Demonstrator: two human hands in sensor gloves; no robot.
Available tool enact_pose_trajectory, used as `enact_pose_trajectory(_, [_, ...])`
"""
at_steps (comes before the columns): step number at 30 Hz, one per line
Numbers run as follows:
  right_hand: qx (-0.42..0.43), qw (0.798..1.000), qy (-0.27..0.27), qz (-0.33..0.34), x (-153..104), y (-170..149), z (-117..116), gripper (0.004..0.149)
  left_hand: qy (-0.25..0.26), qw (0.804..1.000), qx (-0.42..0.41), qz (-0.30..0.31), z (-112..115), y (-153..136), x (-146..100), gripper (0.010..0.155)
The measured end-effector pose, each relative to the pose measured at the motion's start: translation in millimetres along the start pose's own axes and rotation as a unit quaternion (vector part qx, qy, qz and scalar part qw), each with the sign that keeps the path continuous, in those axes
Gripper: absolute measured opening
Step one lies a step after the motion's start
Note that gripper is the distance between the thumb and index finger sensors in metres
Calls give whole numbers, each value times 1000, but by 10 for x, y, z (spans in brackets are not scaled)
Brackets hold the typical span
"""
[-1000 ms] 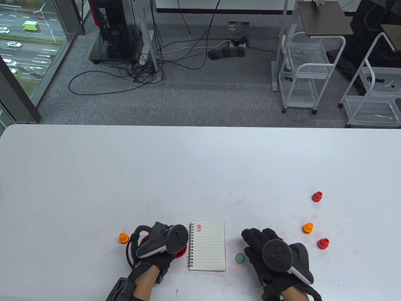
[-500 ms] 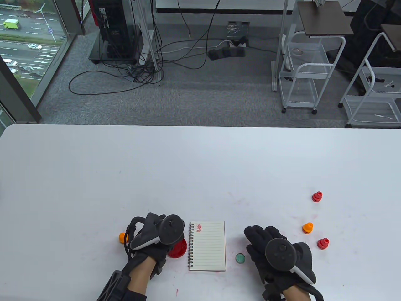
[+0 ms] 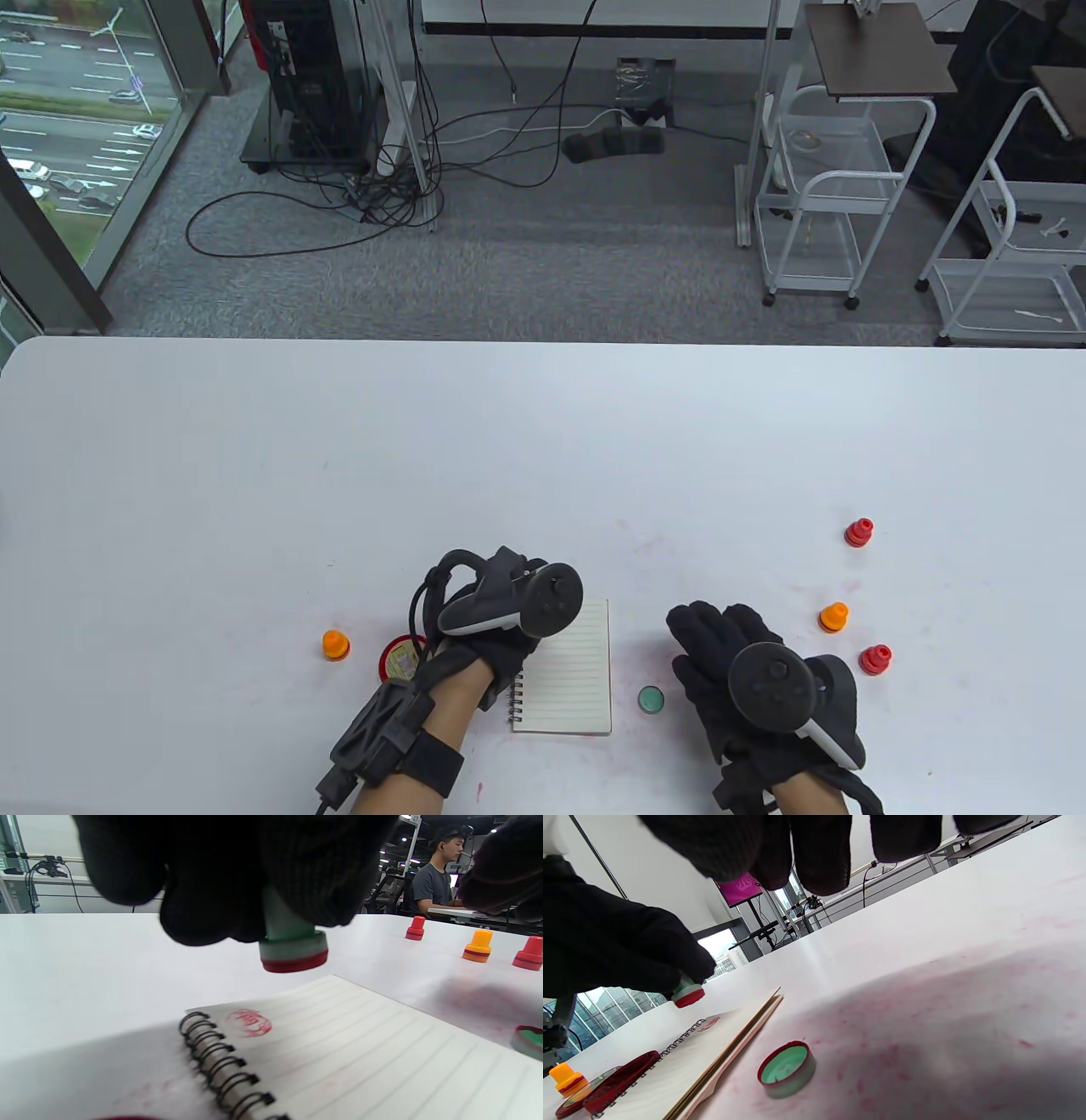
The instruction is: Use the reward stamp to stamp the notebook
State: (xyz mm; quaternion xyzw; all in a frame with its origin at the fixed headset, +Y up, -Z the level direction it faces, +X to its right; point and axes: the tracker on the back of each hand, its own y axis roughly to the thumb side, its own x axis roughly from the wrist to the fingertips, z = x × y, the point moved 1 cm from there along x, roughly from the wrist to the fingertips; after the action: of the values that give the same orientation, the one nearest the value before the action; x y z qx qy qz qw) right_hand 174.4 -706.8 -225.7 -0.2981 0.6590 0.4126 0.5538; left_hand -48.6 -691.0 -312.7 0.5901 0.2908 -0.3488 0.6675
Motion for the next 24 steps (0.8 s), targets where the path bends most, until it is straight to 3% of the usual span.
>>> enact_pose_trajectory(15, [-2,1000,-6,10,1,16,18,54,-46,997,63,17,263,171,301,47])
enact_pose_trajectory(17, [-4,1000,-5,10,-1,17,17,54,-36,998,47,14,268,156,316,46])
enact_pose_trajectory(24, [-15,1000,-1,9,6,9,4,54,-81,994,70,13,206,215,471,45])
